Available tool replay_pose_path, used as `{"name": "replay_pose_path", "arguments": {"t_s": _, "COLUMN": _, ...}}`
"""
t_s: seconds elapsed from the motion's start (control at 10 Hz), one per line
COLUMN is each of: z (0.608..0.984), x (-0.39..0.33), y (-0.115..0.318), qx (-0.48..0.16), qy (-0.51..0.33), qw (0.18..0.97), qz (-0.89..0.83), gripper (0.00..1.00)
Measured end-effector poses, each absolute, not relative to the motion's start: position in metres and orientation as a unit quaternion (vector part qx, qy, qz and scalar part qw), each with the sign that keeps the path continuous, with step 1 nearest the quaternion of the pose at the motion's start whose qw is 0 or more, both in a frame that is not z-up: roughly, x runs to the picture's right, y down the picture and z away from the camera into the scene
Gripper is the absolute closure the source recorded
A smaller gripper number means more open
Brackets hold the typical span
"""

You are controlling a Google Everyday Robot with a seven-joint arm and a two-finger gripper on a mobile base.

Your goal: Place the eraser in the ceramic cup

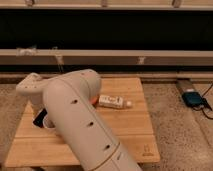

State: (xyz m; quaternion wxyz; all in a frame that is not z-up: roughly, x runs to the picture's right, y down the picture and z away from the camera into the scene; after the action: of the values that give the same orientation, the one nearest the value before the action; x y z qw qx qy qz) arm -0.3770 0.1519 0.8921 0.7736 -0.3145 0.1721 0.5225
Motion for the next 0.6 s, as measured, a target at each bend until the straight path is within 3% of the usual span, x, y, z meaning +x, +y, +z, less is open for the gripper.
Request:
{"name": "replay_pose_path", "arguments": {"t_s": 0.5, "z": 0.8903, "x": -0.3694, "y": 0.1477, "qx": -0.316, "qy": 0.182, "qw": 0.767, "qz": 0.528, "gripper": 0.98}}
{"name": "replay_pose_path", "arguments": {"t_s": 0.6, "z": 0.8902, "x": -0.3699, "y": 0.1475, "qx": -0.316, "qy": 0.181, "qw": 0.767, "qz": 0.528, "gripper": 1.0}}
